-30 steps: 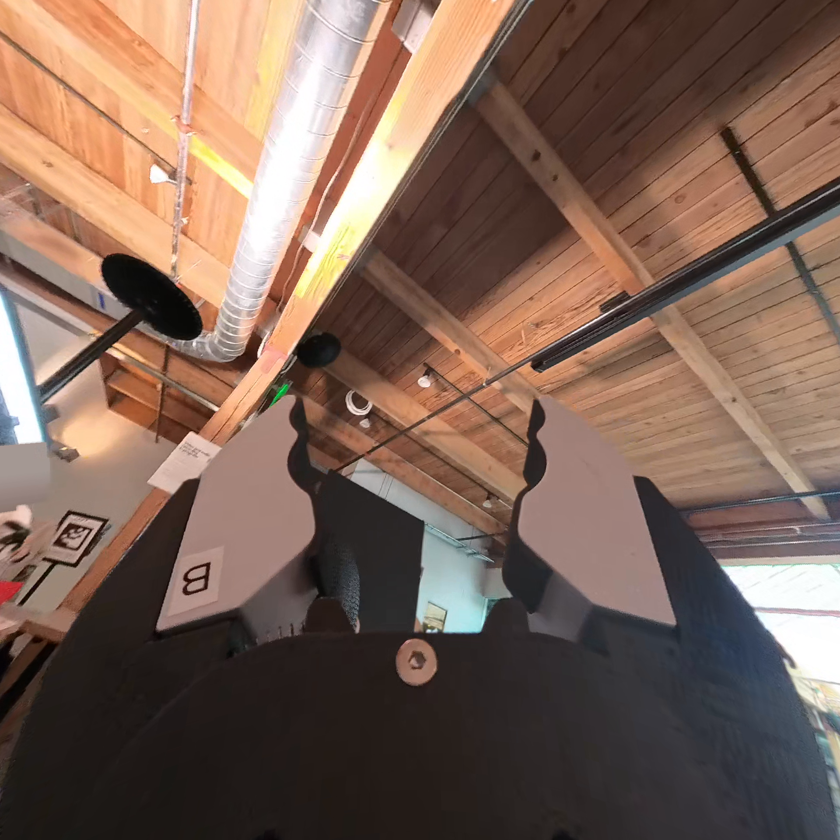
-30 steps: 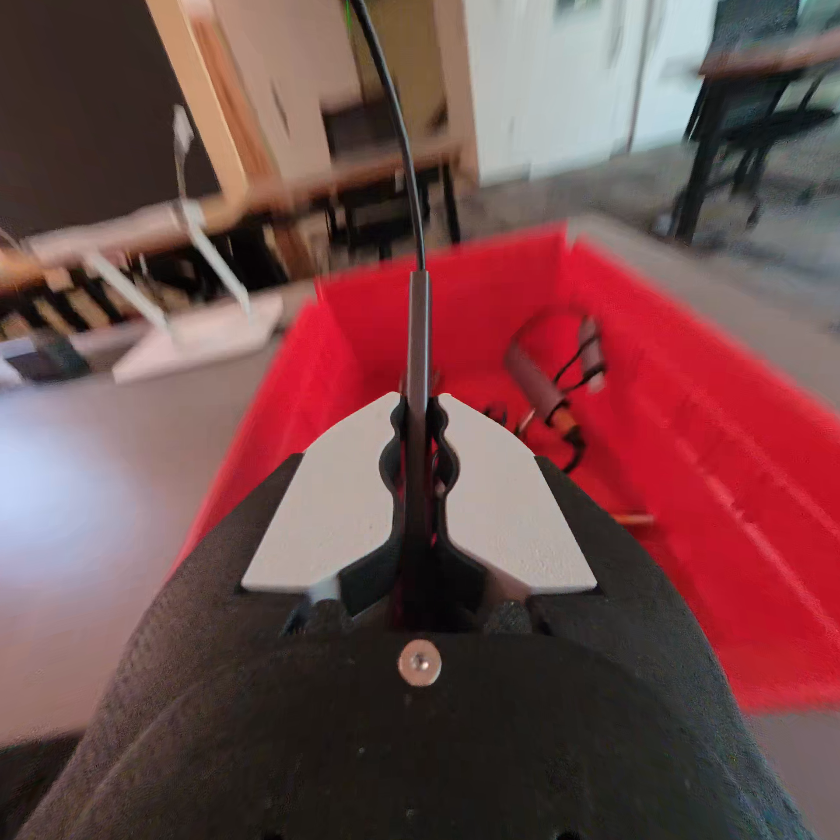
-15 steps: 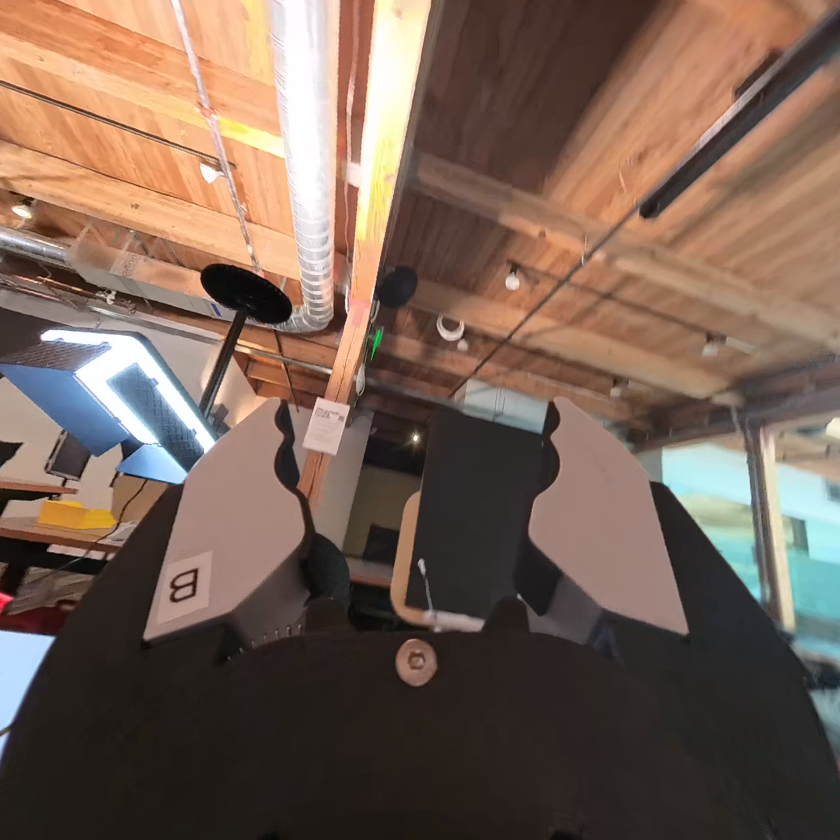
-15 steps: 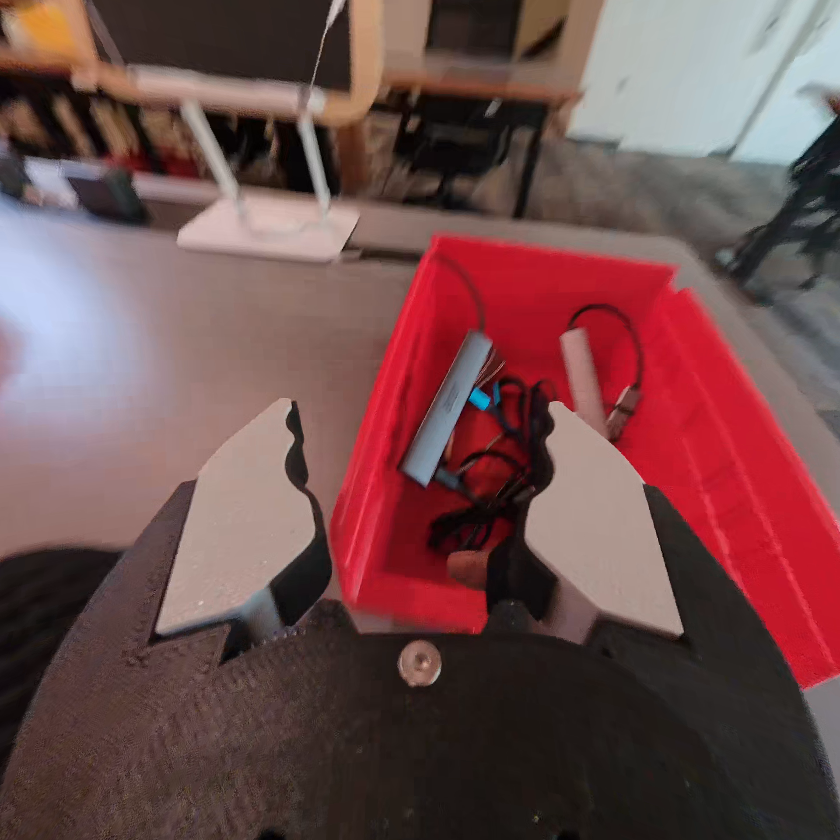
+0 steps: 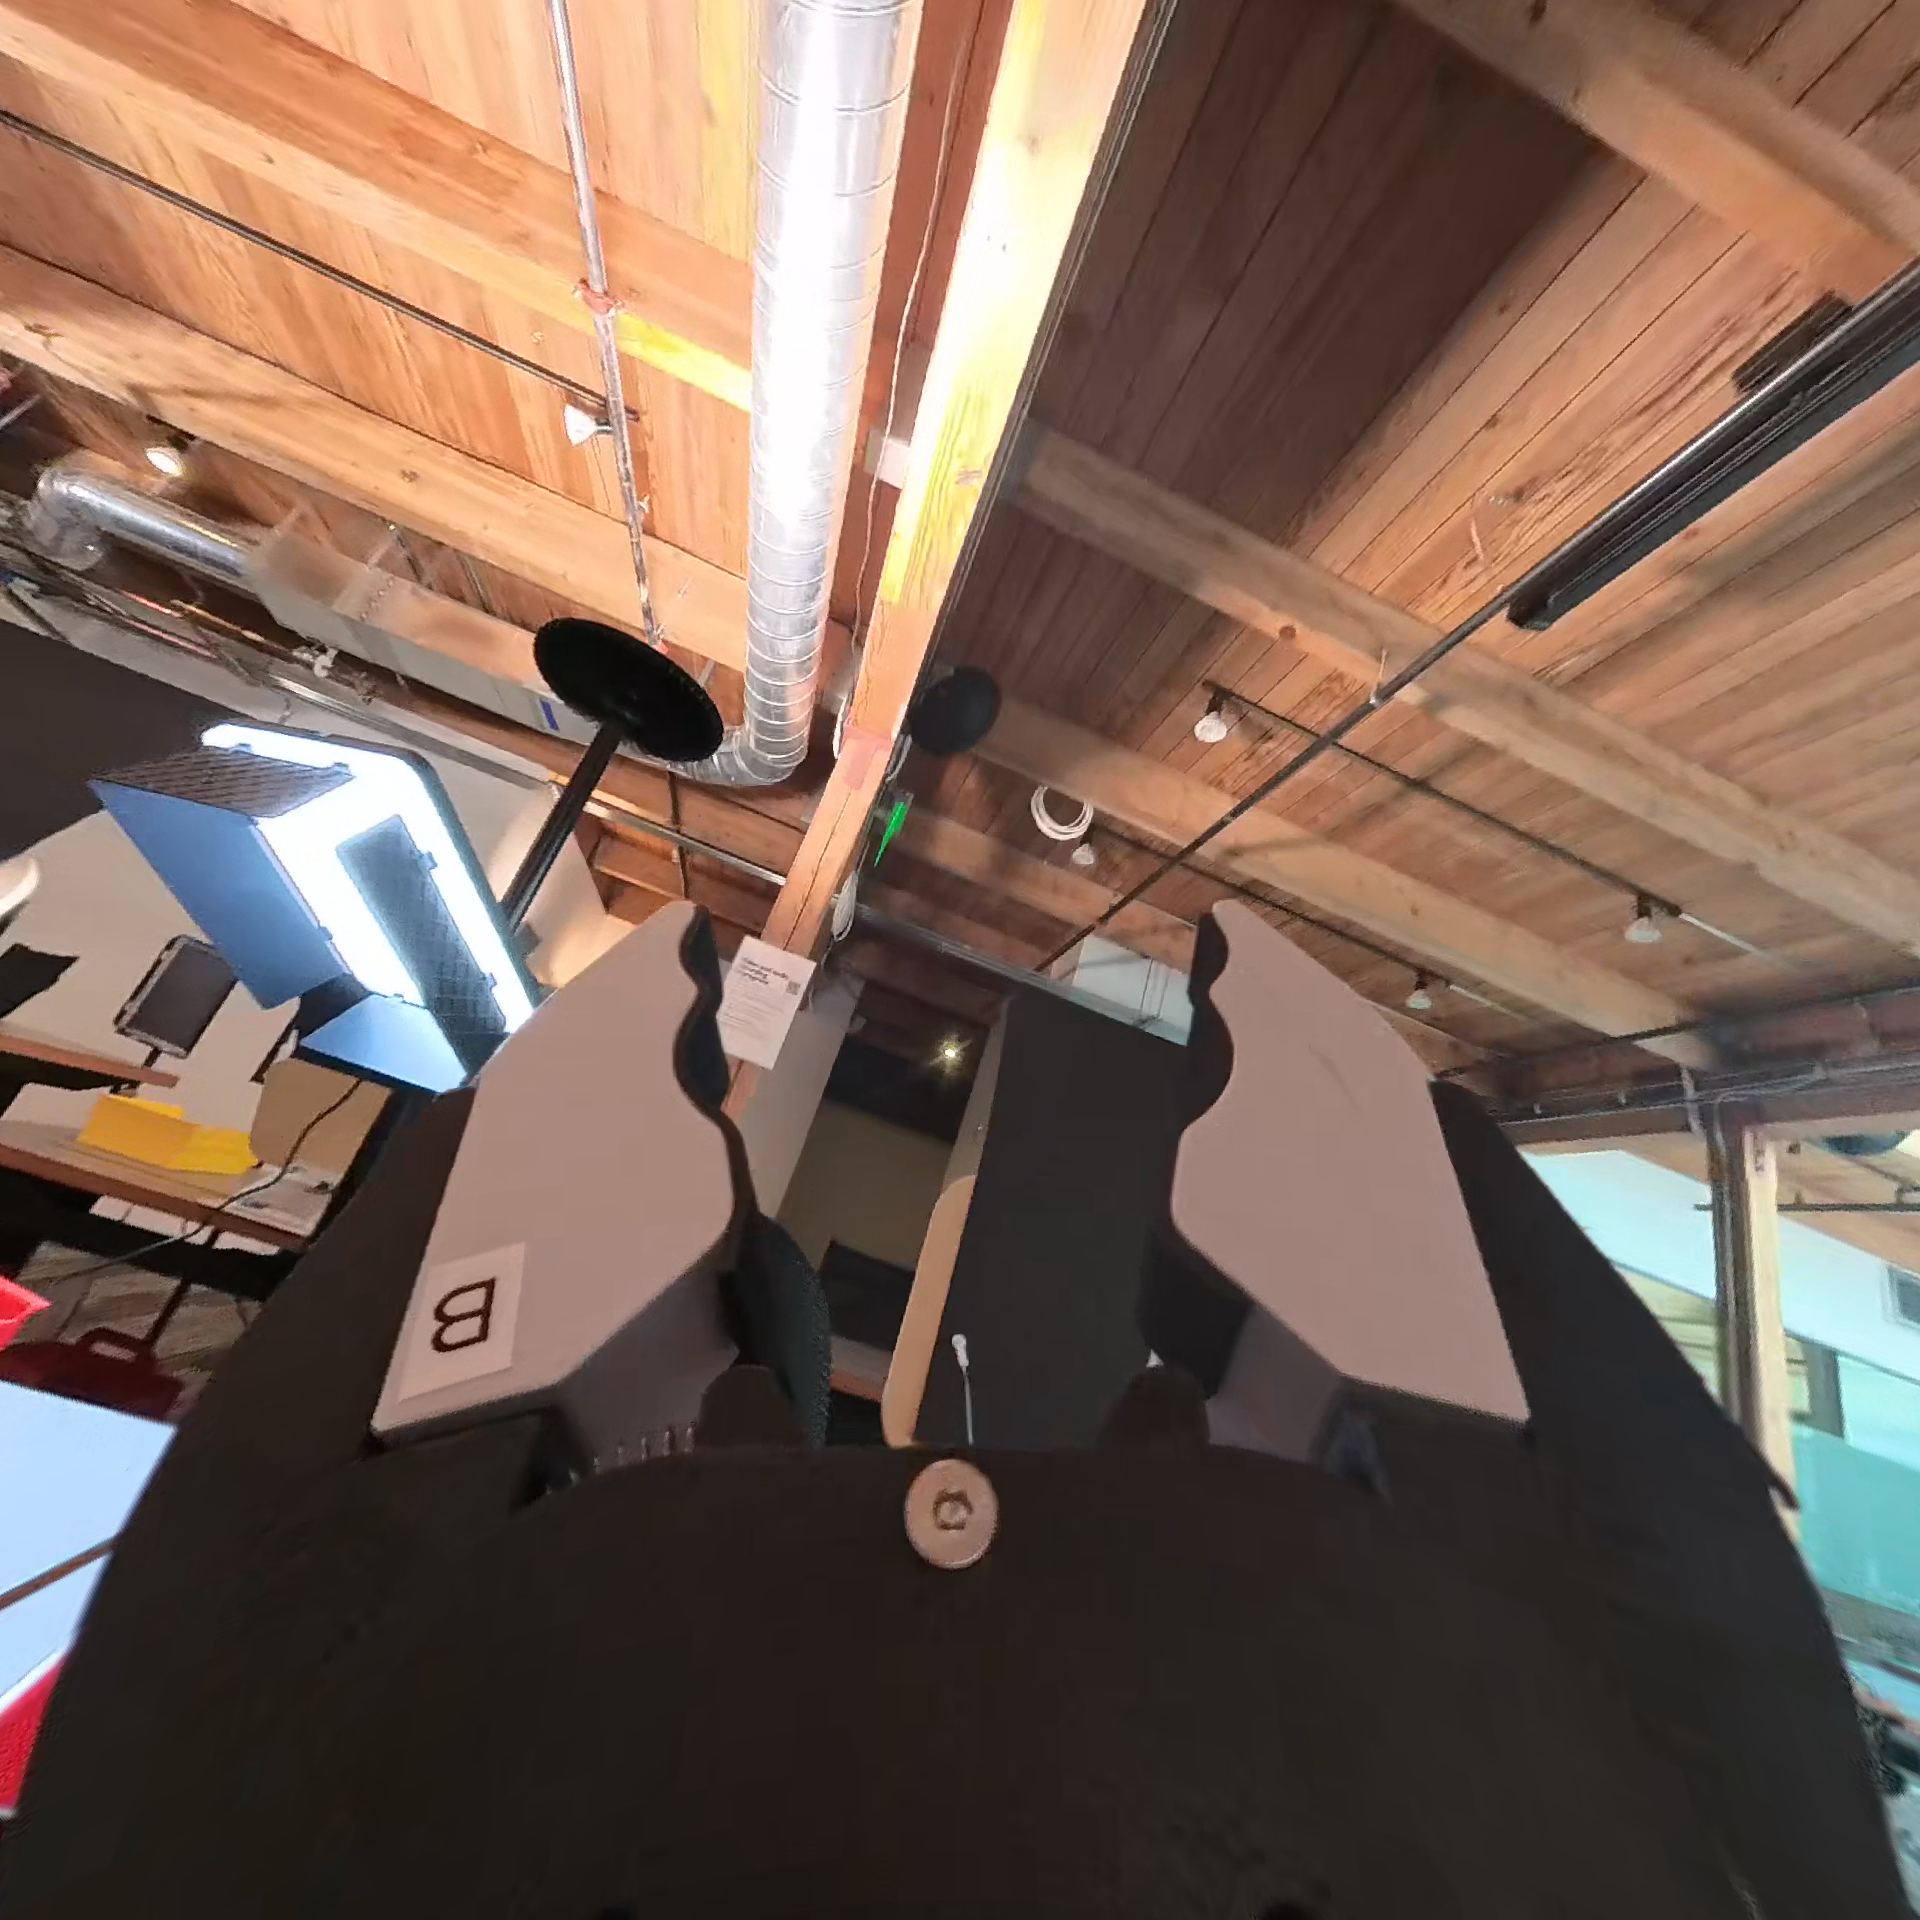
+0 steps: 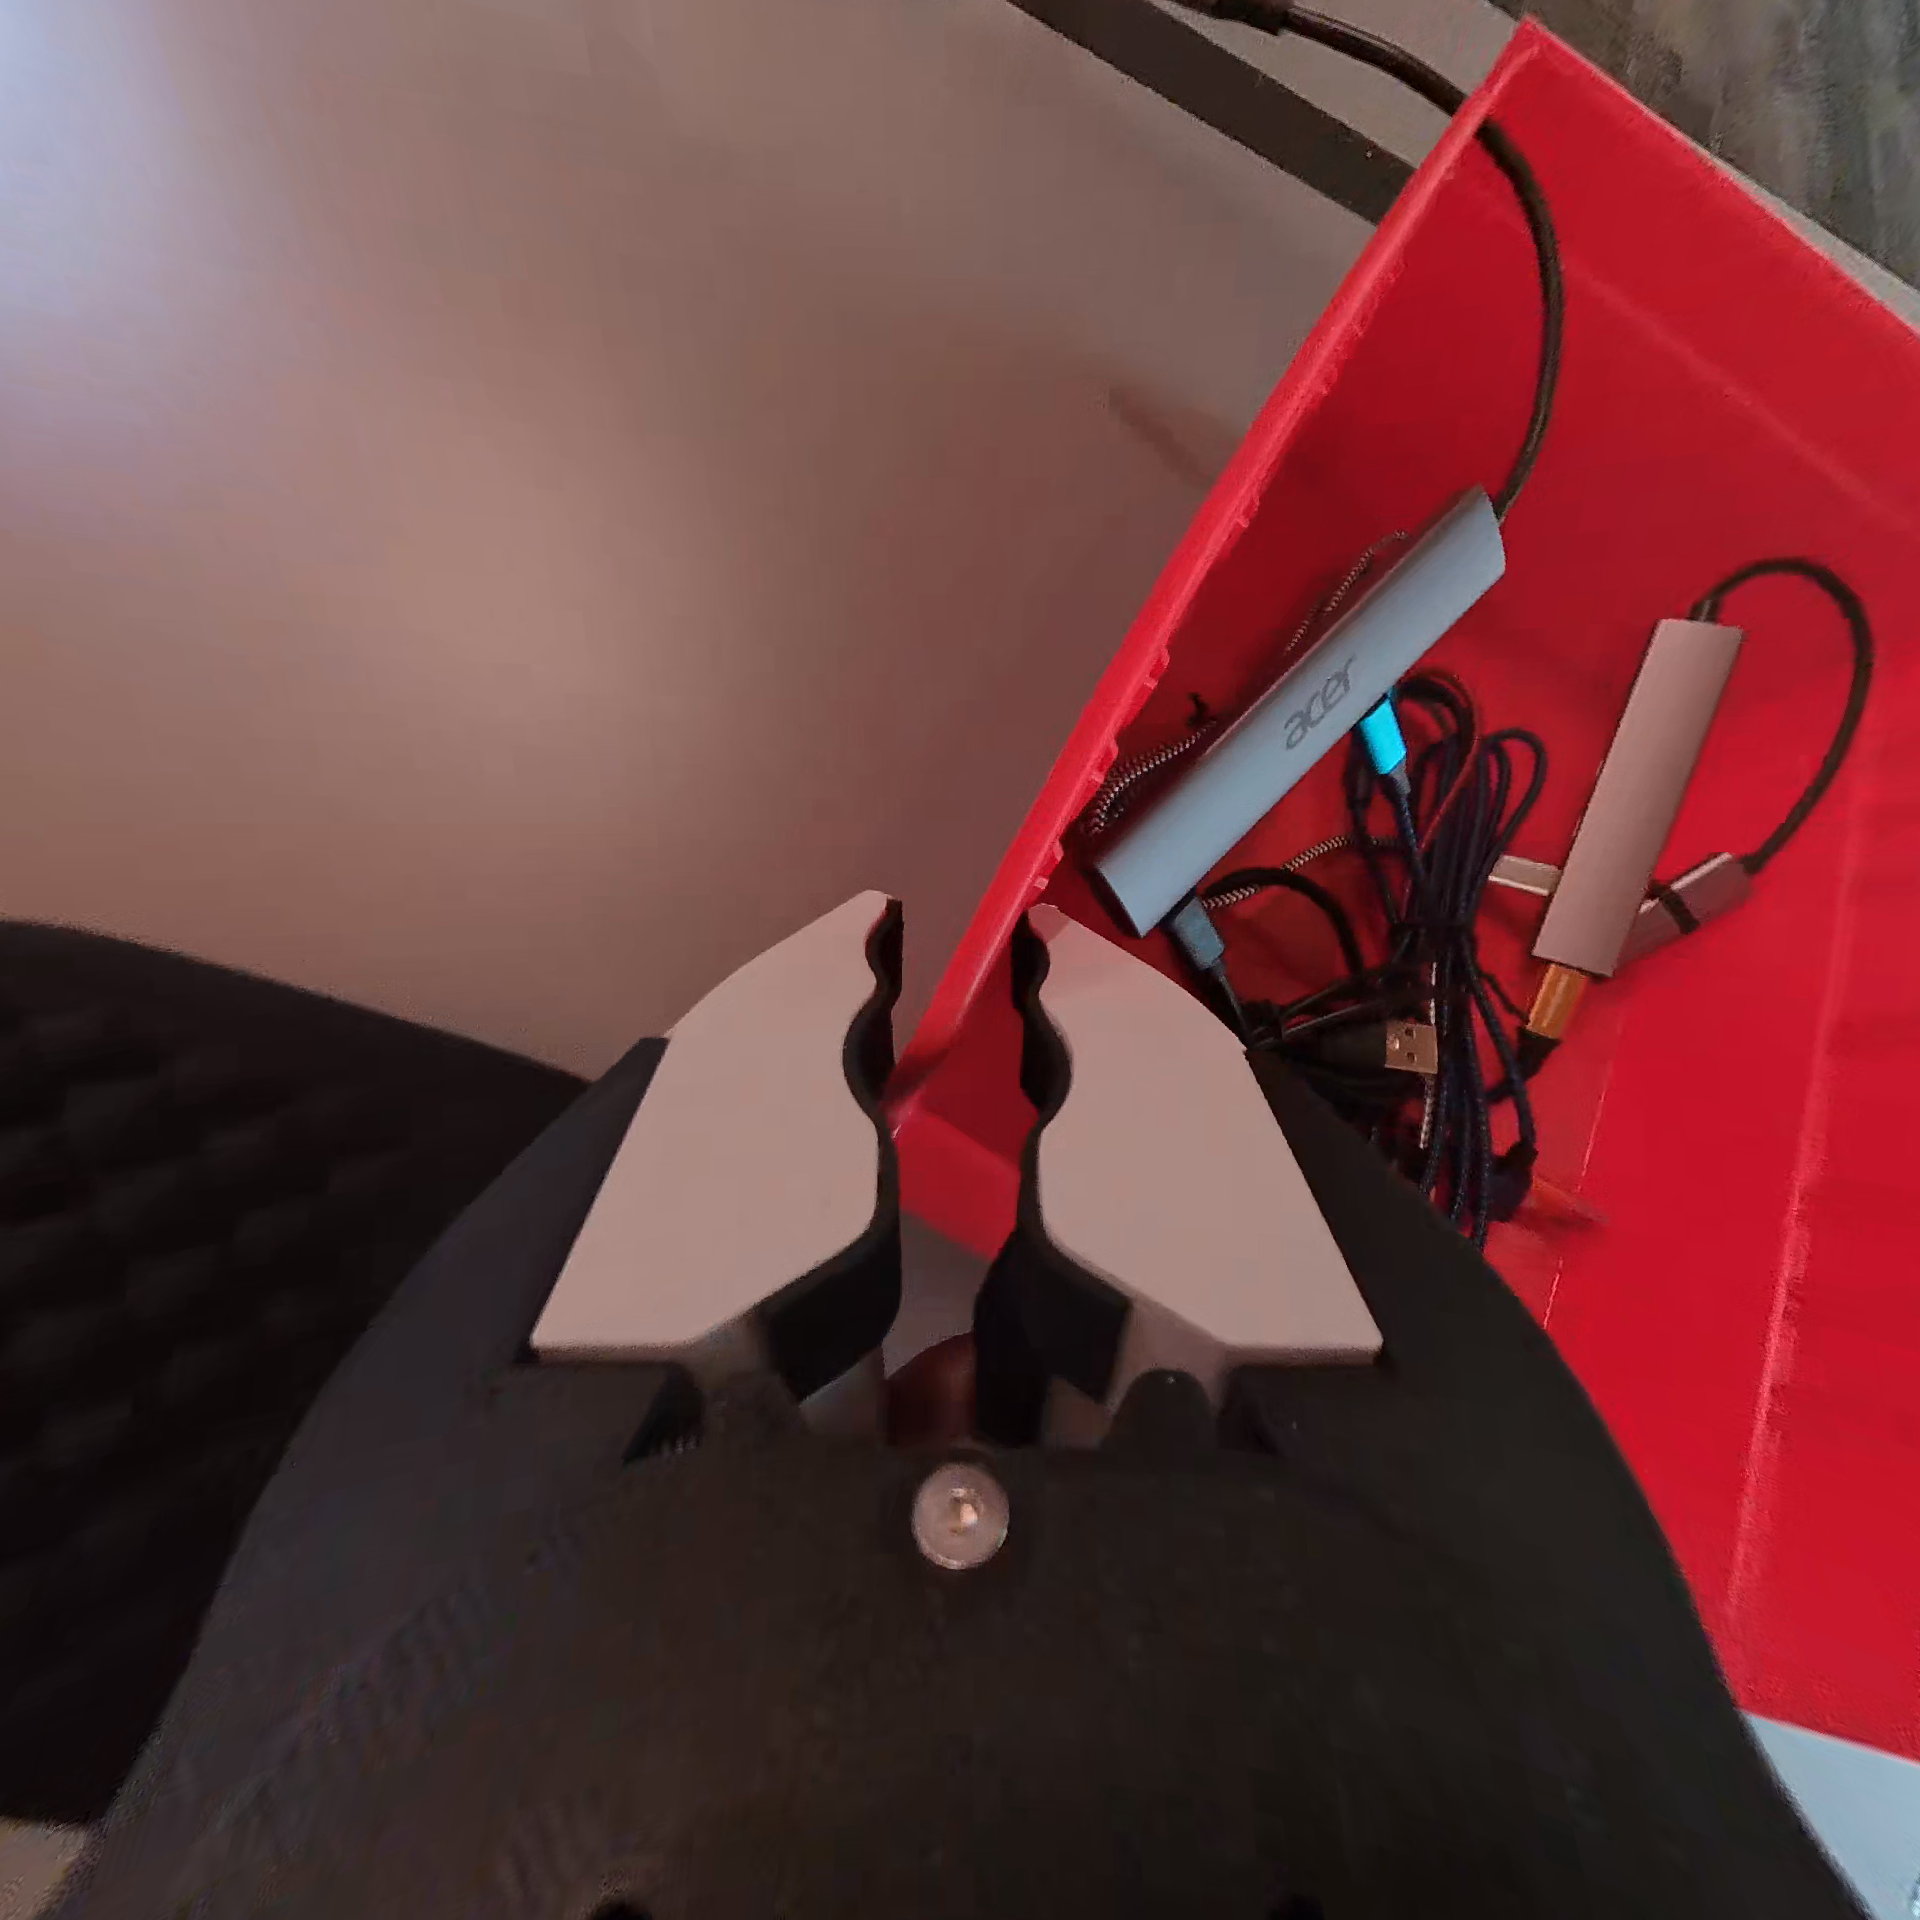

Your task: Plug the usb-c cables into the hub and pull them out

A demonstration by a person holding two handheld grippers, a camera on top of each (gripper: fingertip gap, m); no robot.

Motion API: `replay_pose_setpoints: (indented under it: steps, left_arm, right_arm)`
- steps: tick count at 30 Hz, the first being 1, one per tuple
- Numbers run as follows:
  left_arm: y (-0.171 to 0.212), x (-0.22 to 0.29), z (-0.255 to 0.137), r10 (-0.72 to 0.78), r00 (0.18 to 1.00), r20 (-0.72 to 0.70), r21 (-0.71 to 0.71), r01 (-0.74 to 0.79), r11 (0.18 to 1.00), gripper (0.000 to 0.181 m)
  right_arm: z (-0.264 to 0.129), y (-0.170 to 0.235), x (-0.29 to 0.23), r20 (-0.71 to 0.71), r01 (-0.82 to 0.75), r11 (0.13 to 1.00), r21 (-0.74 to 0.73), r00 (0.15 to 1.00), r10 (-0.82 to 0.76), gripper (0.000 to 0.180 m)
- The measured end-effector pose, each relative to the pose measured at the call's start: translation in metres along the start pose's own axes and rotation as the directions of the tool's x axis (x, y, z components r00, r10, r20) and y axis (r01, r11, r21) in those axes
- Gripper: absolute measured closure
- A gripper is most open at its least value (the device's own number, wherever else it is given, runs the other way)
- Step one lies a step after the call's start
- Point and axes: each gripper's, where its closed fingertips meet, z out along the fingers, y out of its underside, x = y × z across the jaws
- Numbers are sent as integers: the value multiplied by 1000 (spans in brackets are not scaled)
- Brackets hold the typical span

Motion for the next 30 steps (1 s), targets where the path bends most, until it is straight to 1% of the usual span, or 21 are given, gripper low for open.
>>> replay_pose_setpoints:
  steps: [1, 3, 5, 10, 12, 15, 18, 22, 27, 30]
  left_arm:
    - [0, 2, 0, -8, 1000, -9, 0, 8, 1000, 94]
    - [1, 5, 0, -7, 1000, -26, -7, 7, 1000, 94]
    - [2, 9, 1, -6, 999, -40, -2, 6, 1000, 100]
    - [-4, 16, -1, -33, 996, -85, 19, 34, 999, 106]
    - [-5, 15, -2, -27, 996, -85, 17, 29, 999, 107]
    - [-11, 11, -4, -23, 997, -75, 36, 25, 999, 109]
    - [-15, 10, -6, -30, 997, -77, 51, 34, 998, 111]
    - [-15, 7, -7, -3, 997, -77, 34, 6, 999, 112]
    - [-11, -2, -8, 59, 996, -70, -23, -60, 998, 114]
    - [1, -15, -10, 167, 984, -56, -124, -172, 977, 119]
  right_arm:
    - [3, -4, -4, -13, 4, 1000, 0, 1000, -4, 160]
    - [8, -12, -15, -36, 26, 1000, -5, 999, -26, 159]
    - [12, -20, -28, -44, 47, 999, -3, 998, -47, 159]
    - [22, -46, -75, -9, 85, 995, 55, 996, -84, 156]
    - [26, -58, -99, 18, 100, 992, 82, 995, -102, 154]
    - [34, -82, -146, 76, 160, 977, 140, 982, -171, 151]
    - [43, -107, -195, 147, 209, 959, 191, 960, -238, 144]
    - [54, -132, -241, 143, 296, 931, 215, 933, -330, 143]
    - [56, -155, -295, 265, 287, 914, 287, 893, -364, 143]
    - [48, -162, -327, 383, 259, 894, 365, 834, -398, 142]
